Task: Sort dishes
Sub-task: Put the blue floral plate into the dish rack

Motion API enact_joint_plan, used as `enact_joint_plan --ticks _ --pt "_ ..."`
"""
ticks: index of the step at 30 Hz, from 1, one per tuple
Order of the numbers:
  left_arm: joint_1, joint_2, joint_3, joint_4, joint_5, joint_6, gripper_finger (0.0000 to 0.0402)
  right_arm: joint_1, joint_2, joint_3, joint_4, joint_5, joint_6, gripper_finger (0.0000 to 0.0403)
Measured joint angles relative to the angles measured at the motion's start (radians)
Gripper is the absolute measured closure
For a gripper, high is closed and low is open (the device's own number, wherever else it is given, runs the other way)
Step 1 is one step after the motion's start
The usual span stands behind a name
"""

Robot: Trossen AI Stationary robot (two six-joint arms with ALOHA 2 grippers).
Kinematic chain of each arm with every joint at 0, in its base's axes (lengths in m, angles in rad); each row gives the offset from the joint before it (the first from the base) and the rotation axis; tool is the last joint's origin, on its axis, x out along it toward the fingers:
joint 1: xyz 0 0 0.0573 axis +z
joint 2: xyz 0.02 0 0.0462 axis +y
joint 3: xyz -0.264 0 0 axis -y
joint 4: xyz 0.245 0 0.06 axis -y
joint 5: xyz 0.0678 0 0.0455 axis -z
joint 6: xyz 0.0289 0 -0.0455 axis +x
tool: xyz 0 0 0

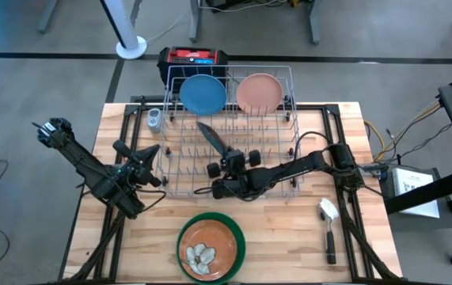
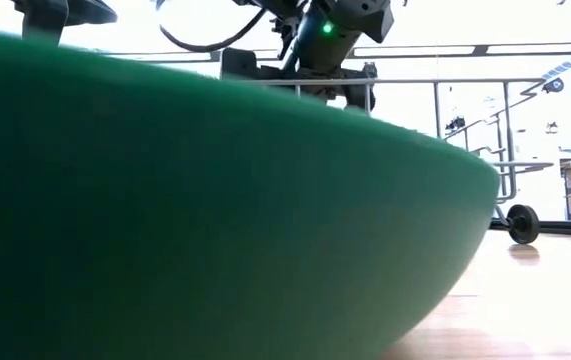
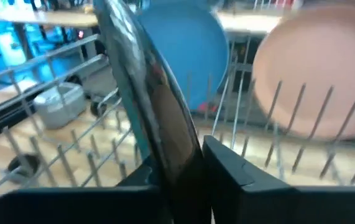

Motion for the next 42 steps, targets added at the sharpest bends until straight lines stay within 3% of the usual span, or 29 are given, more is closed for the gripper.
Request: enact_joint_plan --ticks 4,13,25,42 --pt "0.000 0.000 0.000 0.000 0.000 0.000 0.0401 0.000 0.000 0.000 -0.010 -0.033 0.012 0.0314" --pt "0.000 0.000 0.000 0.001 0.000 0.000 0.0401 0.000 0.000 0.000 -0.017 -0.034 0.002 0.0315" --pt "0.000 0.000 0.000 0.000 0.000 0.000 0.0401 0.001 -0.014 0.000 -0.020 -0.034 -0.028 0.0253" --pt "0.000 0.000 0.000 0.001 0.000 0.000 0.0401 0.000 -0.052 0.010 -0.024 -0.125 -0.040 0.0222"
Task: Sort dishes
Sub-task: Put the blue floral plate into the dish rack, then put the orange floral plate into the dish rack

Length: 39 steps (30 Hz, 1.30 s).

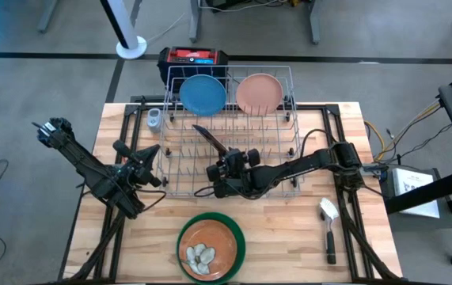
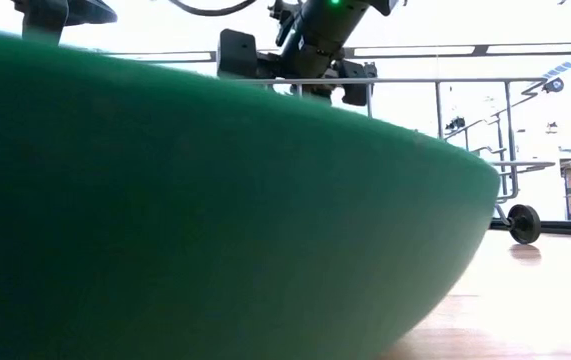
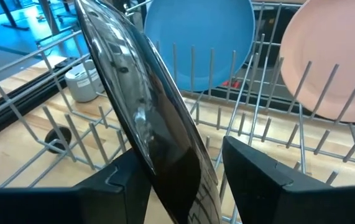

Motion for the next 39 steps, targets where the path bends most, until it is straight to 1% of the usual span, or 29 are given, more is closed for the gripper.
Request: enact_joint_plan --ticks 12,18,21,29,34,37,39 --pt "0.002 0.000 0.000 0.000 0.000 0.000 0.0401 0.000 -0.003 0.042 -0.033 -0.006 -0.029 0.0219" --pt "0.002 0.000 0.000 0.000 0.000 0.000 0.0401 0.000 -0.010 0.061 -0.065 -0.032 -0.034 0.0219" --pt "0.002 0.000 0.000 0.000 0.000 0.000 0.0401 0.002 -0.033 0.062 -0.081 -0.073 -0.028 0.0219" --pt "0.002 0.000 0.000 0.000 0.000 0.000 0.0401 0.013 -0.105 0.063 -0.192 -0.208 0.035 0.0219" --pt "0.002 0.000 0.000 0.001 0.000 0.000 0.0401 0.019 -0.157 0.063 -0.269 -0.324 0.052 0.0219" --pt "0.002 0.000 0.000 0.001 0.000 0.000 0.0401 0.027 -0.190 0.063 -0.323 -0.360 0.061 0.0219" --pt "0.002 0.000 0.000 0.001 0.000 0.000 0.0401 0.034 -0.219 0.063 -0.367 -0.366 0.064 0.0219"
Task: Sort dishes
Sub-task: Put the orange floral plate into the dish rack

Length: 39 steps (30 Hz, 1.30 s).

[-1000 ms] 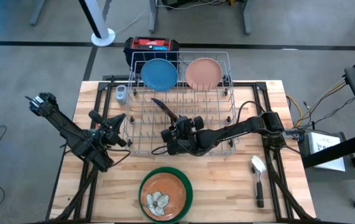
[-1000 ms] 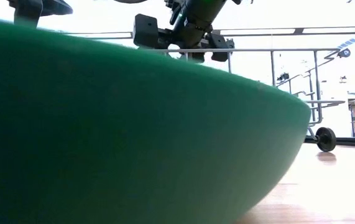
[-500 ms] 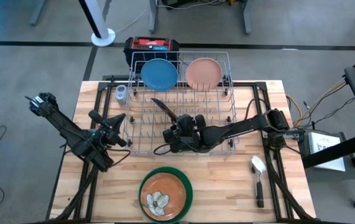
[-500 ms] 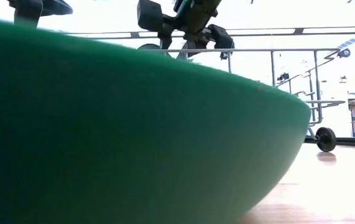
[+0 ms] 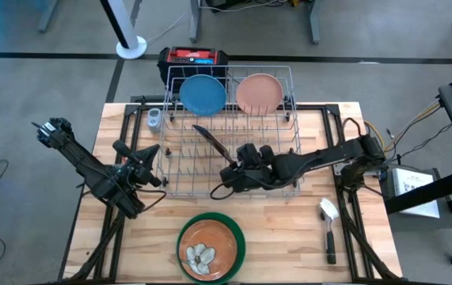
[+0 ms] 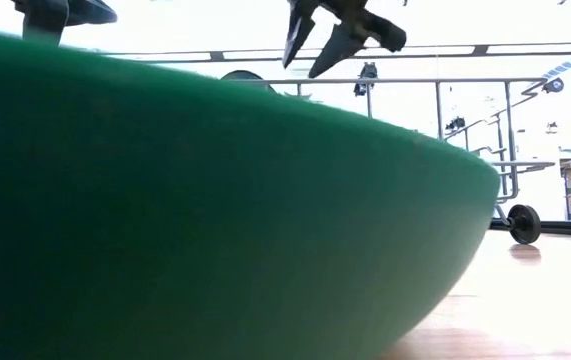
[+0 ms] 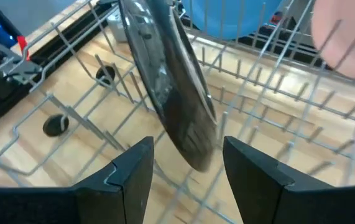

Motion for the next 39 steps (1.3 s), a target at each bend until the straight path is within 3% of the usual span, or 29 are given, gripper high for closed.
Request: enact_joint_plan --ticks 14,31,39 --pt "0.002 0.000 0.000 0.001 0.000 0.008 0.0401 0.080 -0.119 0.000 -0.277 0.000 0.027 0.0220" --pt "0.002 0.049 0.119 0.014 0.001 0.008 0.0401 0.267 -0.199 -0.002 -0.393 -0.059 0.026 0.0220" --pt "0.002 0.098 0.151 0.017 0.010 0.008 0.0402 0.298 -0.344 -0.007 -0.528 -0.051 0.022 0.0220"
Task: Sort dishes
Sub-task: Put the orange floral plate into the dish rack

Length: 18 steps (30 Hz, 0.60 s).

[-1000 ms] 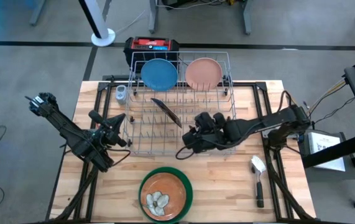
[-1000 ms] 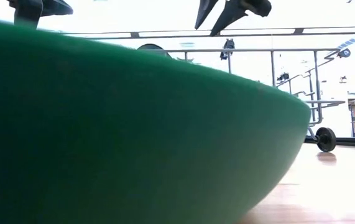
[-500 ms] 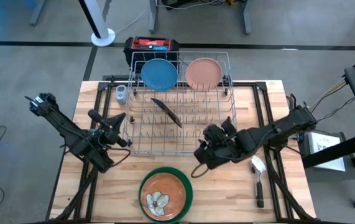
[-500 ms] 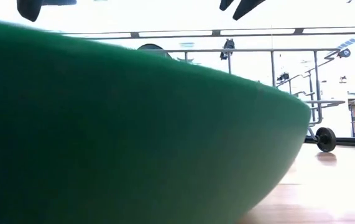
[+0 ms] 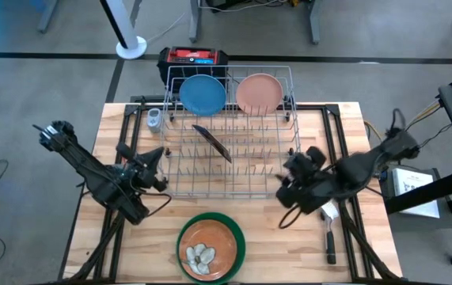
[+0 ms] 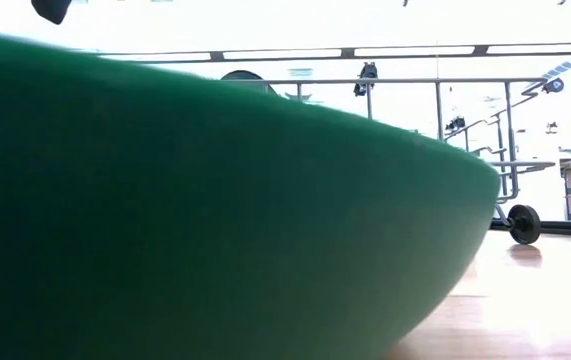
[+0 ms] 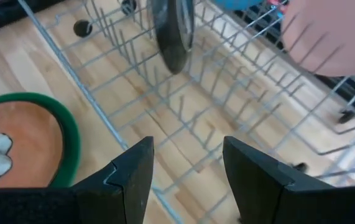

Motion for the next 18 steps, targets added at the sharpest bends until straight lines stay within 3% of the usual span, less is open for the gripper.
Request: enact_joint_plan --ticks 7,13,18 --pt "0.000 0.050 0.078 0.006 0.156 -0.046 0.0401 0.000 -0.165 -0.085 -0.007 0.033 -0.064 0.0219" --pt "0.000 0.090 0.185 0.009 0.426 -0.111 0.0401 0.007 -0.254 -0.207 0.009 0.027 -0.027 0.0219" --pt "-0.002 0.121 0.266 0.015 0.667 -0.190 0.0401 0.025 -0.308 -0.355 0.175 -0.032 -0.029 0.0219"
